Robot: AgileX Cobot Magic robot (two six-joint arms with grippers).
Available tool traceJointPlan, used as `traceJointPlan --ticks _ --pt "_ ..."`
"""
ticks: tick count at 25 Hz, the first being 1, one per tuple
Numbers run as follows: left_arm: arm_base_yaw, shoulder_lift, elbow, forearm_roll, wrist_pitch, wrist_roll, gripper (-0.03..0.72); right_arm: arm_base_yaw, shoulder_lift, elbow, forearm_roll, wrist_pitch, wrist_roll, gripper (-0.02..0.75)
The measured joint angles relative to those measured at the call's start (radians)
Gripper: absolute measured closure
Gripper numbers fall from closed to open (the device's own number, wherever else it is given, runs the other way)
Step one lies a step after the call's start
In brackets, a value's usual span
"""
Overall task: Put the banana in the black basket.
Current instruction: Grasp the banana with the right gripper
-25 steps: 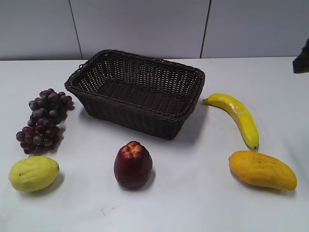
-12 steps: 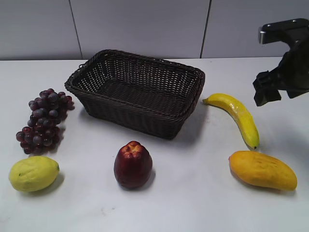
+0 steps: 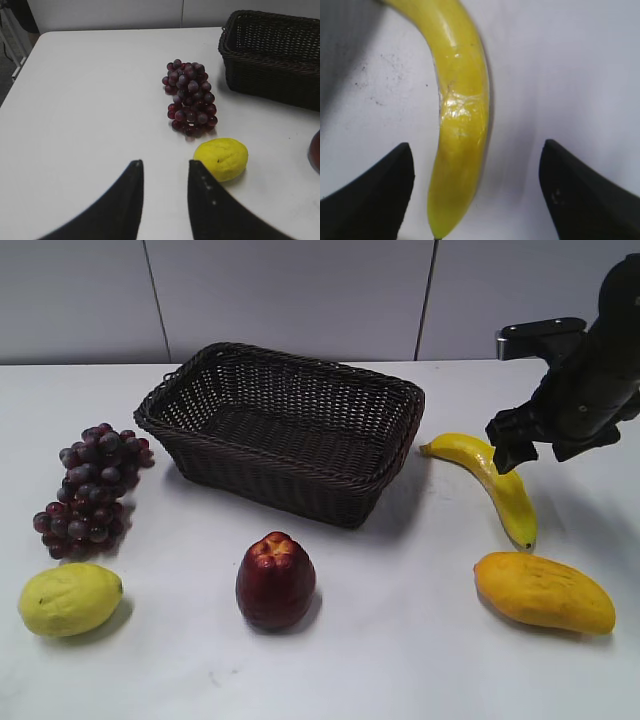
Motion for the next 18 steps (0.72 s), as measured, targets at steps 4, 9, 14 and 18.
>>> traceJointPlan --ticks 4,9,14,18 --pt "0.000 0.000 0.000 0.000 0.000 0.000 0.467 0.000 0.059 -0.039 0.000 -0.006 0.000 0.137" --pt "0.000 0.000 0.000 0.000 0.000 0.000 0.467 0.000 0.111 -0.053 0.009 -0.023 0.000 0.143" --pt "0.000 0.000 0.000 0.000 0.000 0.000 0.467 0.000 0.143 -0.057 0.020 -0.055 0.000 0.145" --pt "0.000 0.000 0.000 0.000 0.000 0.000 0.467 0.000 0.180 -0.057 0.021 -0.064 0.000 0.145"
